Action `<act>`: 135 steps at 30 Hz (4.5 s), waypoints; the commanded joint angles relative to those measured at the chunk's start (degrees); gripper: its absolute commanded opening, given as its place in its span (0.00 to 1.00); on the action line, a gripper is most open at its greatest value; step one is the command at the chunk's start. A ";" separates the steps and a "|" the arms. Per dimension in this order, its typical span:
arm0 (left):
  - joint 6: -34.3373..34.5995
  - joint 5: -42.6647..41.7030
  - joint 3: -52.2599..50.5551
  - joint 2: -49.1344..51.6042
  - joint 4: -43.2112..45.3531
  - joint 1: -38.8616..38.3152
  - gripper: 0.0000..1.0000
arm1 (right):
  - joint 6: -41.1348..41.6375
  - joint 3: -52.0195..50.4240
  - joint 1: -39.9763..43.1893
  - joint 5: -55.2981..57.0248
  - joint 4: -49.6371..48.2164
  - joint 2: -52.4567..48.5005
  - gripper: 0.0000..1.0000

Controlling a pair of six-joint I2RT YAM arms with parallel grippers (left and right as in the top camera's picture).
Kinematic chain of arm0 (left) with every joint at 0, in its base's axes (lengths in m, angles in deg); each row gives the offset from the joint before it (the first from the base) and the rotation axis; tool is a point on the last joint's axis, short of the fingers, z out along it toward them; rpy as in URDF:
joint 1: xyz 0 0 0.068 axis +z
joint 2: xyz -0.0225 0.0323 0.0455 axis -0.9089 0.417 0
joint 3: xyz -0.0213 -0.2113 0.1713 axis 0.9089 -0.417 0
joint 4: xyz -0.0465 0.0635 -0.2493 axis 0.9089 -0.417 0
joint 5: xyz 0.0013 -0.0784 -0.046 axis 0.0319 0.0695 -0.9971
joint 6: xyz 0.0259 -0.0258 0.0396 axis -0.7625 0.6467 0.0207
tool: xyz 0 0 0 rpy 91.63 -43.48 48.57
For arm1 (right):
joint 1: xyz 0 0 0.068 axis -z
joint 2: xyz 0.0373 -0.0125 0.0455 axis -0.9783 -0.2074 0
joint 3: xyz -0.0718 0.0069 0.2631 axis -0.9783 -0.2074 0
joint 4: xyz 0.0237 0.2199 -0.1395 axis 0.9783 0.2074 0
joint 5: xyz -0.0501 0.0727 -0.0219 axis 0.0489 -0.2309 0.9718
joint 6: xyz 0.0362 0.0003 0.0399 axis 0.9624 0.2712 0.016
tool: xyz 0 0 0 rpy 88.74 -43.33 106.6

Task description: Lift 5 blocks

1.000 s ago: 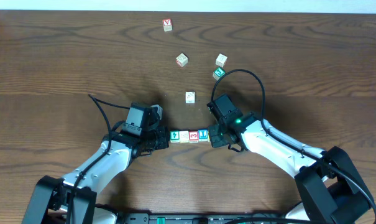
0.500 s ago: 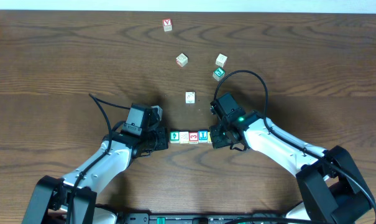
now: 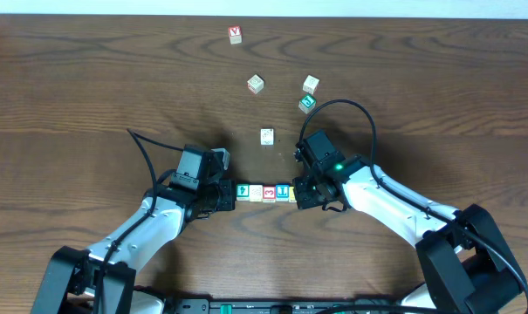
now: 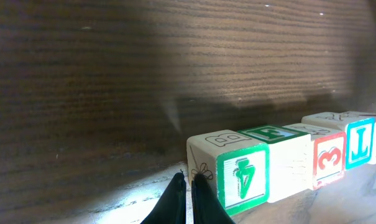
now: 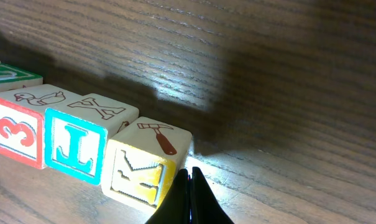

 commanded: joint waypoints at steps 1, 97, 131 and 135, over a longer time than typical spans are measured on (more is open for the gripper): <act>-1.49 -2.21 -0.24 -0.13 -0.24 -0.02 0.07 | -0.28 -0.04 0.26 -2.21 -0.11 -0.33 0.01; -0.04 -12.33 0.02 -0.22 2.54 -0.13 0.07 | 5.70 -0.02 0.20 -14.29 -5.25 2.86 0.01; 0.39 -14.40 0.81 -4.70 1.51 -0.13 0.07 | 4.79 0.20 0.20 -15.54 -5.22 7.08 0.01; 0.42 -14.43 0.83 -4.70 1.51 -0.13 0.07 | 4.61 0.20 0.20 -15.56 -5.18 7.56 0.01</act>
